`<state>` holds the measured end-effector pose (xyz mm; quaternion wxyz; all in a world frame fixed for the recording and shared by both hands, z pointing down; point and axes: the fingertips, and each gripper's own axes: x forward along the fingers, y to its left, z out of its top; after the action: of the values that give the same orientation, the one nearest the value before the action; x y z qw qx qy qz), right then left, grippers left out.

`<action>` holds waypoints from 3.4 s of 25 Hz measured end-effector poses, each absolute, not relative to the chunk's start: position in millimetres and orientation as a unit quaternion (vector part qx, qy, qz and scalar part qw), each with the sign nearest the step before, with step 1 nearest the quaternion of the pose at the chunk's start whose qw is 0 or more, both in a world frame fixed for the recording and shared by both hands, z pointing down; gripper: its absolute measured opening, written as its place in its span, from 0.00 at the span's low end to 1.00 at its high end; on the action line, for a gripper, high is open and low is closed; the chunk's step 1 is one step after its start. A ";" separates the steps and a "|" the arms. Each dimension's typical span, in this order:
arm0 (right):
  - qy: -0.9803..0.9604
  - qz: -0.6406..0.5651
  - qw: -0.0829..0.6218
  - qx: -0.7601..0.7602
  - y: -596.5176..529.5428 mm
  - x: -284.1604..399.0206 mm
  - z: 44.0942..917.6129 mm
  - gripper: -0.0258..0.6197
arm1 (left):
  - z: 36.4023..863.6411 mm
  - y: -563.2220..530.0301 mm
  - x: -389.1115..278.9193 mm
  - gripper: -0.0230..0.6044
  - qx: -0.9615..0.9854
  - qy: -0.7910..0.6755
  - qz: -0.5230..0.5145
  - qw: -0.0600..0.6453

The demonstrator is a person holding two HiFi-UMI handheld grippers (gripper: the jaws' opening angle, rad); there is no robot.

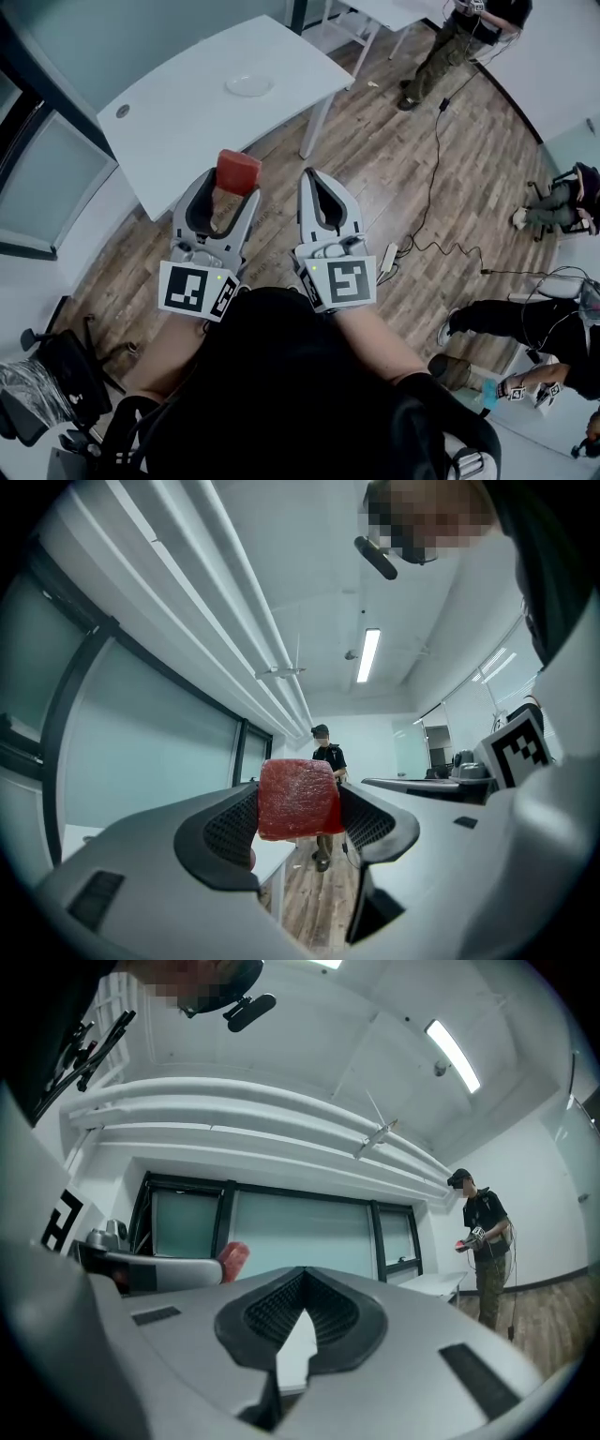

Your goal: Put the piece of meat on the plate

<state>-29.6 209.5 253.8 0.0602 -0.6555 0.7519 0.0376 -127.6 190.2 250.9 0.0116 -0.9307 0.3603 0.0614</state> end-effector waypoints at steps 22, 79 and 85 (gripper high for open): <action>0.767 0.021 0.023 -0.641 192.8 13.1 295.6 0.04 | 276.2 178.2 -93.7 0.48 -0.915 0.402 0.036 -0.002; 0.835 -0.012 0.003 -0.550 -182.4 84.5 308.4 0.04 | 298.3 -165.3 -9.5 0.48 -0.882 0.471 -0.013 -0.016; 0.837 -0.028 0.002 -0.546 -200.0 79.4 320.1 0.04 | 315.1 -174.0 -21.1 0.47 -0.874 0.483 -0.033 -0.034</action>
<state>79.4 -200.0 320.1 0.0016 -0.5458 0.8374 -0.0281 -21.1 -174.0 315.1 -0.0345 -0.8743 0.4830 -0.0331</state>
